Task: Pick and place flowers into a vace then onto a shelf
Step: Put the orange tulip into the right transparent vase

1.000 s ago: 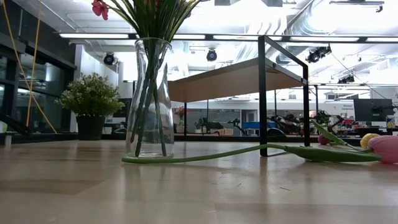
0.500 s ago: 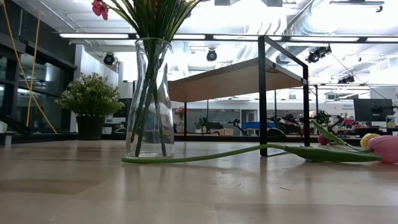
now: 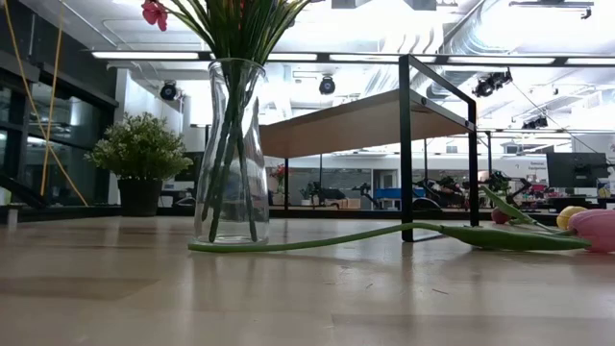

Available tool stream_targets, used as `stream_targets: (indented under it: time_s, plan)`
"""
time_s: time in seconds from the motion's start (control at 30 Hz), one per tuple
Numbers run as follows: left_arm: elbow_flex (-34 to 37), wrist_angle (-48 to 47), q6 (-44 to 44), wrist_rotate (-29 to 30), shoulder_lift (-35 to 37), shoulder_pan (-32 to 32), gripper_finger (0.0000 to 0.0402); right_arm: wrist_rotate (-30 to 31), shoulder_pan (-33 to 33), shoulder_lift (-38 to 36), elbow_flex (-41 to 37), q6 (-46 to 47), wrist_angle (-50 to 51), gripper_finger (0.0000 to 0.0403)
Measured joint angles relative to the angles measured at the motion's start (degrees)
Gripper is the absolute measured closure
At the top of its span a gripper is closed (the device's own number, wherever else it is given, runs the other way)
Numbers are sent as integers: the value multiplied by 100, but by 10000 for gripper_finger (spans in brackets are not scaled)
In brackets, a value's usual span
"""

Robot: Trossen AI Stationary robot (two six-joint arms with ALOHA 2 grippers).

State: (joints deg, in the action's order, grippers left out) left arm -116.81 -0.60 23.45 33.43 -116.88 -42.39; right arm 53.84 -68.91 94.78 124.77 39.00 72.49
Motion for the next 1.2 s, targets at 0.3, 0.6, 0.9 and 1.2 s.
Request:
stream_targets:
  time_s: [0.3,0.6,0.9,1.2]
  plan:
    - [0,0,85,2,0,0,190,132,-91,0,0,623,740,399]
    - [0,0,87,2,0,0,190,248,-89,2,-1,752,1013,400]
    - [0,0,89,2,0,0,190,500,-82,74,-1,928,1198,400]
    - [0,-91,89,4,0,0,190,672,-80,357,-4,1356,1564,399]
